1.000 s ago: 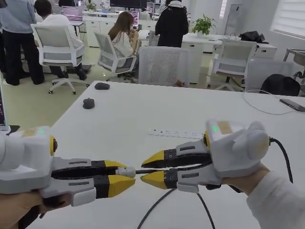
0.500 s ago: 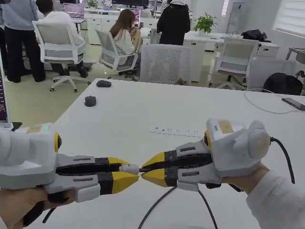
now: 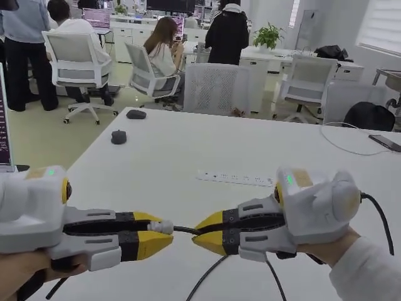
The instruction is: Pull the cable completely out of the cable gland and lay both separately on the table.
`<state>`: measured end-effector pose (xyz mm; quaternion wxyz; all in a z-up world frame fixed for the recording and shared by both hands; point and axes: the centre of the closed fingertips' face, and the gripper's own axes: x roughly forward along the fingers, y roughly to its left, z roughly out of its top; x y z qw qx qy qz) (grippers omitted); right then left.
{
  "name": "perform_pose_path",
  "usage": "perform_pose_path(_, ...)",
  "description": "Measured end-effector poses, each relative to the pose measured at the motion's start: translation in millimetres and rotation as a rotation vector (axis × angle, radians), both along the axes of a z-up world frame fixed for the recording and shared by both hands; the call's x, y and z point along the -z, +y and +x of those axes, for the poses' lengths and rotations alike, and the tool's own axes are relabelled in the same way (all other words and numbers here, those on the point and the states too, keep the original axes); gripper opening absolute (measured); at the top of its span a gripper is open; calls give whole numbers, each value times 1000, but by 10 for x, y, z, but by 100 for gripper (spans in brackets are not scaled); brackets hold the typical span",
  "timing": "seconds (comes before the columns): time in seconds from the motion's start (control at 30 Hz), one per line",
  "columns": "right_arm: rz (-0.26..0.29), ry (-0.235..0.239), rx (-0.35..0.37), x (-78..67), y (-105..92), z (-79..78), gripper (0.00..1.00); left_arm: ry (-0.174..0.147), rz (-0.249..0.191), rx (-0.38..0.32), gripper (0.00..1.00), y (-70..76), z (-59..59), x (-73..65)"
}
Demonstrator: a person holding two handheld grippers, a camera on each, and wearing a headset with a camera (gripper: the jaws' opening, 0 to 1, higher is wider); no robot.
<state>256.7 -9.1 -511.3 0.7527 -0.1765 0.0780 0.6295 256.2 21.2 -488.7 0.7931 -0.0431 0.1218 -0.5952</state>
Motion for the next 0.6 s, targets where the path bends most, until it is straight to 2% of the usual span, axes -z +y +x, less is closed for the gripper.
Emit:
perform_pose_path(0.23,-12,15,39,71,-42,3,4,4,3,0,16,176,-1,16)
perform_pose_path(0.33,-10,22,59,83,-55,2,4,8,-12,-1,16,266,-9,-4)
perform_pose_path(0.6,-27,31,103,156,-11,-29,4,-3,-7,-7,16,518,9,0)
